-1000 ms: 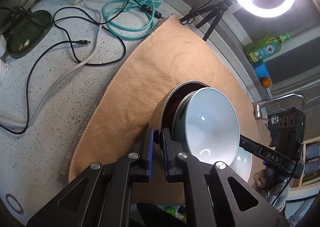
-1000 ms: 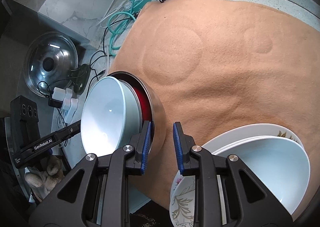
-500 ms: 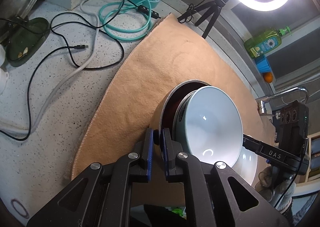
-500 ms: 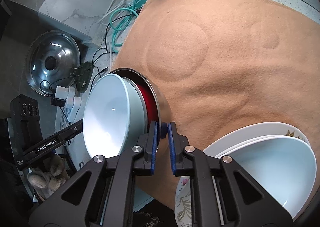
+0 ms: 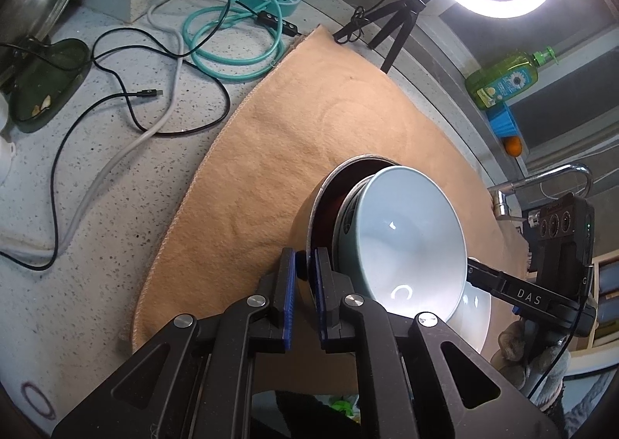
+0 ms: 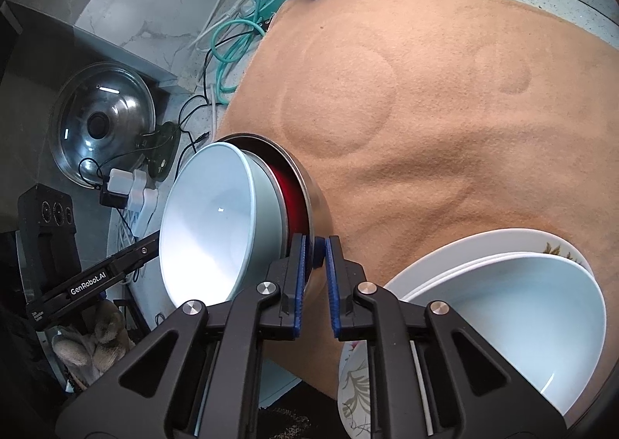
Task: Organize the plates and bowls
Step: 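Push the nested bowl stack onto the white plate stack with both tools, then open both tools and pull them back from the stacked dishes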
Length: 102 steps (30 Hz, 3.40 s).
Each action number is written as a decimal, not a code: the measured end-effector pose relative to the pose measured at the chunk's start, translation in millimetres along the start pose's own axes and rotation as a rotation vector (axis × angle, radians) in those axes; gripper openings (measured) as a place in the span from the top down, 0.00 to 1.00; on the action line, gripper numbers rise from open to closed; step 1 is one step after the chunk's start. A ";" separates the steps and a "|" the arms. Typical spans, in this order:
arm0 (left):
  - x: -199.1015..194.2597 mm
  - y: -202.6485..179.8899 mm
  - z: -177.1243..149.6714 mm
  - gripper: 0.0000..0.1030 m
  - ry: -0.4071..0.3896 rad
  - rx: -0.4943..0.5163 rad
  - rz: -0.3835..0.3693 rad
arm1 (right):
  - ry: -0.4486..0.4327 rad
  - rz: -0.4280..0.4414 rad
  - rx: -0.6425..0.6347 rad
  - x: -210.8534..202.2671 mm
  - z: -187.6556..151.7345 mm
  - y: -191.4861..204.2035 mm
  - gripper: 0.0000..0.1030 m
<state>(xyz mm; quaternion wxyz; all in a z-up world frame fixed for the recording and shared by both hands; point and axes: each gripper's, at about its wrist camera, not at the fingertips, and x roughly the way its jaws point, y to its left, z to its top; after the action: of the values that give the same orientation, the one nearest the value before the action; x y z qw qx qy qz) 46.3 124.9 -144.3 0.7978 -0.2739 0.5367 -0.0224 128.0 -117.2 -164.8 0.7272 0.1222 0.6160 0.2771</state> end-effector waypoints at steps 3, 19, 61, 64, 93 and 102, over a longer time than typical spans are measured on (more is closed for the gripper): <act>-1.2 -4.9 0.1 0.92 0.000 0.006 -0.006 | -0.009 0.004 0.005 -5.6 0.2 -1.6 0.89; -18.7 -66.2 0.4 0.92 -0.023 0.128 -0.080 | -0.121 0.001 0.045 -76.0 -16.5 -20.9 0.89; 47.0 -170.0 -57.5 0.92 0.181 0.393 -0.105 | -0.239 -0.090 0.283 -140.5 -113.2 -123.9 0.89; 46.9 -169.2 -57.4 0.92 0.181 0.392 -0.109 | -0.239 -0.091 0.282 -140.2 -113.3 -123.4 0.89; 20.6 -161.7 -62.8 0.86 0.097 0.418 -0.095 | -0.299 -0.149 0.255 -160.0 -130.0 -108.5 0.80; -1.6 -166.7 -89.4 0.86 0.037 0.498 -0.062 | -0.363 -0.243 0.182 -174.4 -153.7 -81.0 0.60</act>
<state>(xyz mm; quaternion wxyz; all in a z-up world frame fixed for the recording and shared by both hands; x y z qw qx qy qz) 11.1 -53.0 -90.6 0.8296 -0.0848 0.5206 -0.1832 -14.9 -305.0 -94.9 0.8401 0.1601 0.5077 0.1042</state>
